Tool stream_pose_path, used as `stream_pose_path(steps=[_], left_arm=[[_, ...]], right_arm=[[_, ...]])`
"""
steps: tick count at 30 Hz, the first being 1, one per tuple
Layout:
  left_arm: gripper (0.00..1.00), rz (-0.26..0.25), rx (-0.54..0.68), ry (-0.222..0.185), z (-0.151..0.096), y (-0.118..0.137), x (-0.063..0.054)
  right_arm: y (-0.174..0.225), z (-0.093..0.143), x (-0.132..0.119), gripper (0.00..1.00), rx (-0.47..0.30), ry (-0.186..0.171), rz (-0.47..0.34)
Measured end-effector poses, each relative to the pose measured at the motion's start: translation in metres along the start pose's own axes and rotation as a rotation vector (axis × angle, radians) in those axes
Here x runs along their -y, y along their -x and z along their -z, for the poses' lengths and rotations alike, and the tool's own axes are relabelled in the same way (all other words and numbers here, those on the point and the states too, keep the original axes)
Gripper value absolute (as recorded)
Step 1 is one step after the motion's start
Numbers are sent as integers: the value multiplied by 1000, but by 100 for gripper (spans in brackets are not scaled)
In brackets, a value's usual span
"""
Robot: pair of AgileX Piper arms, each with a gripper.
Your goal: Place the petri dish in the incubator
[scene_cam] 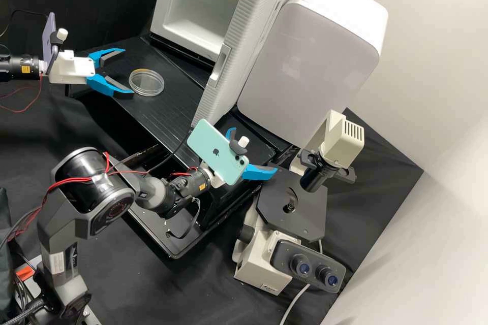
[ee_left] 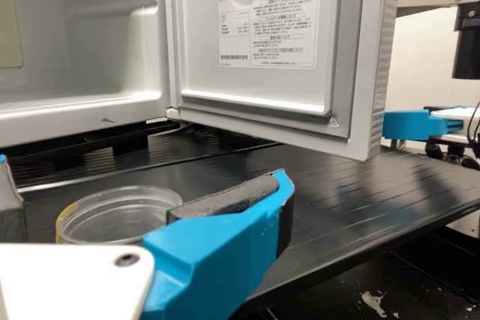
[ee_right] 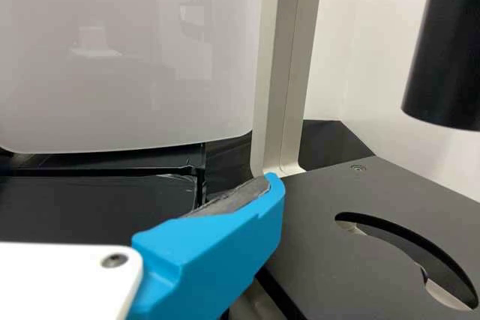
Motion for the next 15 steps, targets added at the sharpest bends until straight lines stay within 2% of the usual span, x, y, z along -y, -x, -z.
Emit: stream_pose_path(steps=[8, 11, 15], left_arm=[[100, 48, -16, 10, 4, -3, 10], [100, 83, -24, 17, 5, -7, 16], [100, 150, -29, 64, 7, -12, 25]], right_arm=[[0, 0, 0, 100, 0, 0, 0], [0, 0, 0, 100, 0, 0, 0], [0, 0, 0, 100, 0, 0, 0]])
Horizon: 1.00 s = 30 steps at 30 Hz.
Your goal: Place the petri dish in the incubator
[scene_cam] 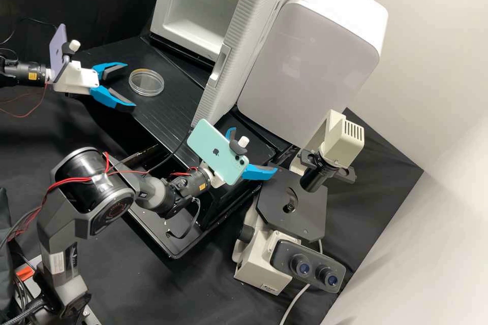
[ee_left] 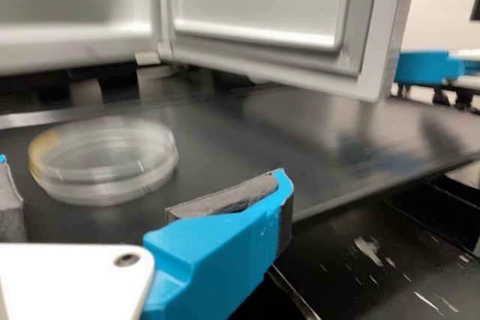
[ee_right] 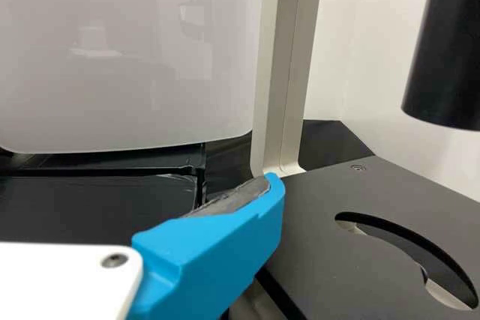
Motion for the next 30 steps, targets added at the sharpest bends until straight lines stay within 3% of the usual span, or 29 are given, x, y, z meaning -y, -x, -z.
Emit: stream_pose_path(steps=[12, 23, 30], left_arm=[[100, 0, 28, 105, 4, -8, 2], [100, -4, 23, 99, 4, -8, 2], [100, -17, -26, 23, 3, -10, 2]], right_arm=[[0, 0, 0, 100, 0, 0, 0], [0, 0, 0, 100, 0, 0, 0], [0, 0, 0, 100, 0, 0, 0]])
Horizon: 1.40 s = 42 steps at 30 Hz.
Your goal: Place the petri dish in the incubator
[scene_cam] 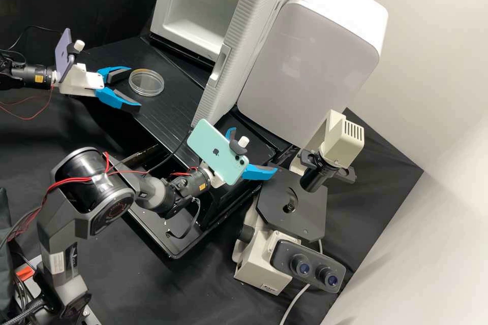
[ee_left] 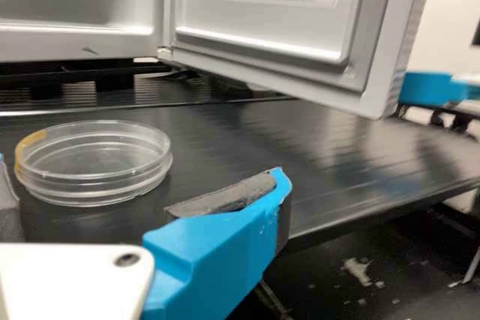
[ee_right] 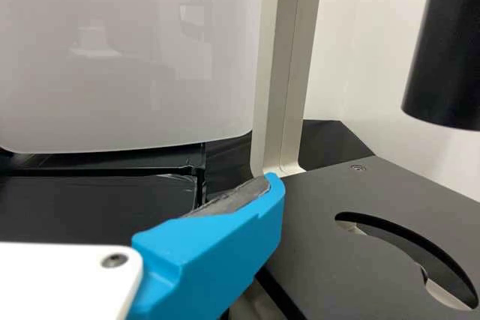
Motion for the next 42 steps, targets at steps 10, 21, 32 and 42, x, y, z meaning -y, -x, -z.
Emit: stream_pose_path(steps=[10, 21, 32, 42], left_arm=[[100, -5, -50, -41, 2, -2, -1], [100, -17, -107, -44, 7, -16, -6], [100, -5, -120, -44, 8, -33, -14], [100, 0, -124, -62, 9, -46, -18]], right_arm=[[0, 0, 0, 100, 0, 0, 0], [0, 0, 0, 100, 0, 0, 0], [0, 0, 0, 100, 0, 0, 0], [0, 0, 0, 100, 0, 0, 0]])
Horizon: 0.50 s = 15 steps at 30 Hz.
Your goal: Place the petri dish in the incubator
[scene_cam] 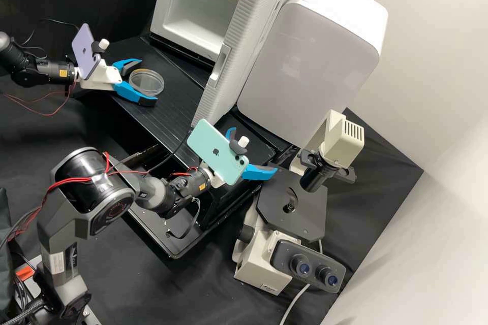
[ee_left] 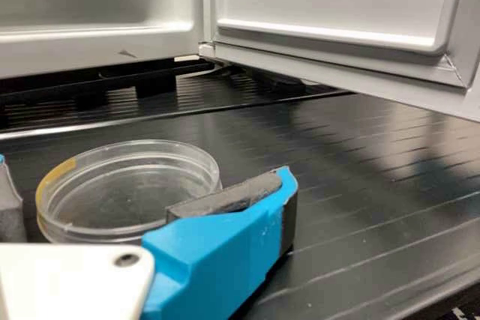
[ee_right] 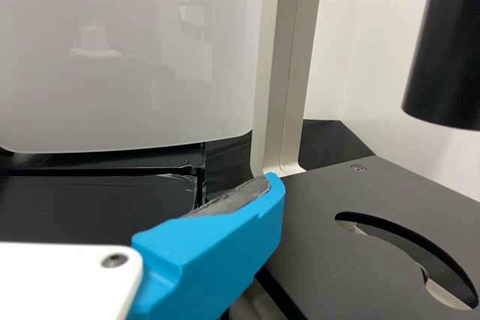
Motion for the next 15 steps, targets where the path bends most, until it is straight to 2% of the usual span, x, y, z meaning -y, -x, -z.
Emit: stream_pose_path(steps=[9, 10, 15], left_arm=[[100, 1, -2, -1, 0, 0, 0], [0, 1, -2, -1, 0, 0, 0], [0, 4, 8, -1, 1, 0, 0]], right_arm=[[0, 0, 0, 100, 0, 0, 0], [0, 0, 0, 100, 0, 0, 0], [0, 0, 0, 100, 0, 0, 0]])
